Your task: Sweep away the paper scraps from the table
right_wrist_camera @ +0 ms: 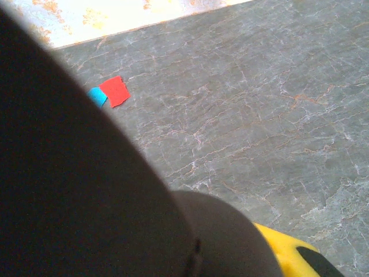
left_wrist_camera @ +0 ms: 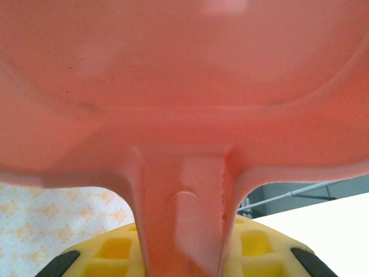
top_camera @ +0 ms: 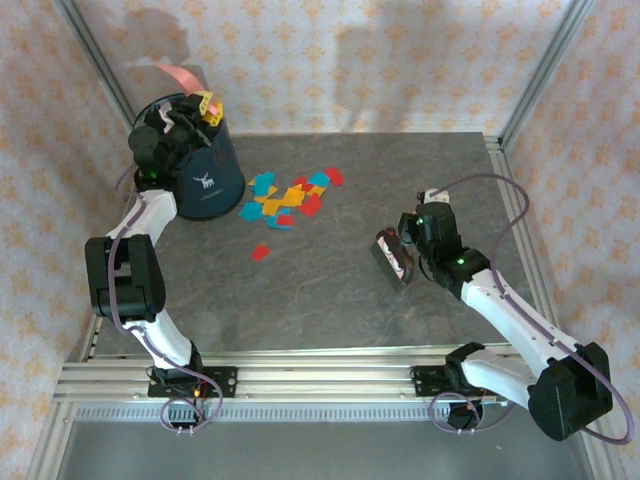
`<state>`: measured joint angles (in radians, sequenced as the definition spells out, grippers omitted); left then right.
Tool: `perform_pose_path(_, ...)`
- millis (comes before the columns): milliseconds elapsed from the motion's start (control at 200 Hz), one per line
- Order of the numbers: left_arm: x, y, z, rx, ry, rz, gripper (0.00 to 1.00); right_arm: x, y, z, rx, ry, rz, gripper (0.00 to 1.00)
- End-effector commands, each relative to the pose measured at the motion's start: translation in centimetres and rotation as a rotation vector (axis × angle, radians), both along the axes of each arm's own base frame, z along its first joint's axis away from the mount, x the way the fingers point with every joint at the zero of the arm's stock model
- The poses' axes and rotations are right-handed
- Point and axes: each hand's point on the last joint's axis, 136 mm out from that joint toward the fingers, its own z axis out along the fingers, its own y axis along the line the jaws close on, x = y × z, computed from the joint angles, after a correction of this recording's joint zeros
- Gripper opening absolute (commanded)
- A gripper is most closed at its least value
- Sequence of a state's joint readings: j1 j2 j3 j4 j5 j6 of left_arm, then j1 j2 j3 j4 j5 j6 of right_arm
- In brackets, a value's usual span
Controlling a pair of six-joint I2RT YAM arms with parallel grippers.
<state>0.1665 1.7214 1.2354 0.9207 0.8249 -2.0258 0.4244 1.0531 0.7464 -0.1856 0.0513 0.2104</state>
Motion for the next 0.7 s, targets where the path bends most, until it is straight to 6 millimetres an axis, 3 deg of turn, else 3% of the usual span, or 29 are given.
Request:
perform_pose_path(0,-1.7,0.7,3.5,-0.084,-0.105,0.001,0.00,-0.7,0.0,-1.5,-0.018,0.069,0.007,0.00)
perform_pose_path(150,-2.0,0.5,4.0,-0.077,-0.122,-0.007,0.00,-0.6,0.0,-1.3,-0.013,0.065,0.002,0.00)
perform_pose_path(290,-2.4,-0.3,4.3,0.043,-0.130,-0.010,0.00,-0.5,0.2,-1.1,0.003,0.056,0.004,0.00)
perform_pose_path(696,-4.9,-2.3,-1.2,0.528,0.028,-0.049,0.00,0.0,1.4,0.1,0.091,0.012,0.026,0.00)
